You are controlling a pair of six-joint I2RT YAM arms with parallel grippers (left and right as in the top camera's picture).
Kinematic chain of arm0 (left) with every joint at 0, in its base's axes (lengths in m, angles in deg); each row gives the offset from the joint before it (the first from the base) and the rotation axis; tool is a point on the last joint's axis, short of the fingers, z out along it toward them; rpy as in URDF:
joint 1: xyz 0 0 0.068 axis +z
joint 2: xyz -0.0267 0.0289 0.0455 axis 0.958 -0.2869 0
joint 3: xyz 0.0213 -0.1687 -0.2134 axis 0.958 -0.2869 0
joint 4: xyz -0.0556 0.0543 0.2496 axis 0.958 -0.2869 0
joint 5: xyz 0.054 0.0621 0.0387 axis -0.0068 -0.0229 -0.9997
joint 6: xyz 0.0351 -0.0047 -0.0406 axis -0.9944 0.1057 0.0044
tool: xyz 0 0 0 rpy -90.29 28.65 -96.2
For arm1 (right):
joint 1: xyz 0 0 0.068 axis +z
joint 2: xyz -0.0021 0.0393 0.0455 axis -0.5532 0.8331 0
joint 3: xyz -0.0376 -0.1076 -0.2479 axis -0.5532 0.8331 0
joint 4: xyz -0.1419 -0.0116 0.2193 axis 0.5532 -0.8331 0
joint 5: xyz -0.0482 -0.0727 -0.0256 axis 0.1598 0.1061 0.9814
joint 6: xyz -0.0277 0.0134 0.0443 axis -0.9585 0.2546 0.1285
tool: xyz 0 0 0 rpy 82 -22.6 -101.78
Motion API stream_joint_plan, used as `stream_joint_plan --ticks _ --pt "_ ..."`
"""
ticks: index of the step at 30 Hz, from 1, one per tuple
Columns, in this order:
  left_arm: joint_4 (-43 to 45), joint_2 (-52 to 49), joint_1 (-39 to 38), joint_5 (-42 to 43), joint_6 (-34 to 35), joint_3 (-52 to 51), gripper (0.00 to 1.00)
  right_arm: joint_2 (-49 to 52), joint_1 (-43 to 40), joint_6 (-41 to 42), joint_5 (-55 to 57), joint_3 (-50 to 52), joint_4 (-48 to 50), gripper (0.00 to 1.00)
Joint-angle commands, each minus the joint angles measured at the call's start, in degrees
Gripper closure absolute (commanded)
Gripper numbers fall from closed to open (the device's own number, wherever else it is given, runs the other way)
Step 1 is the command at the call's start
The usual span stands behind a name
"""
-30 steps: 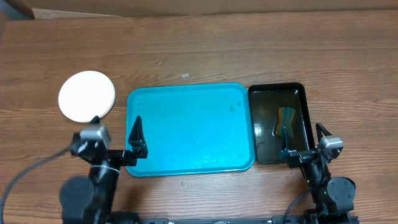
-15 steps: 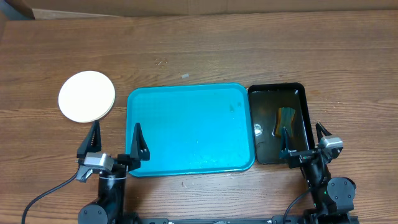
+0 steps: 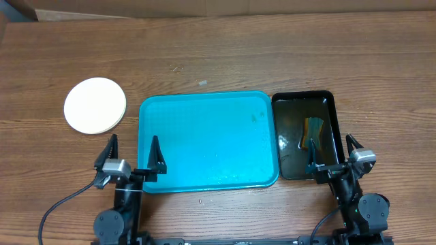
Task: Clean dirty plates on tray and stack at the side
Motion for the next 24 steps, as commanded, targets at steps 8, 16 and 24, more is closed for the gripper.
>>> stream_joint_plan --ticks 8,16,24 --pt "-13.18 0.61 0.31 -2.4 -0.02 -0.79 0.0 -0.57 -0.42 0.15 0.09 0.59 0.17 0.0" --pt "-13.14 0.63 0.31 -2.23 0.0 -0.76 0.0 -0.57 -0.42 0.15 0.09 0.59 0.17 0.0" --pt "-13.14 0.61 0.31 -2.23 0.0 -0.76 0.0 -0.57 -0.42 0.15 0.09 0.59 0.17 0.0"
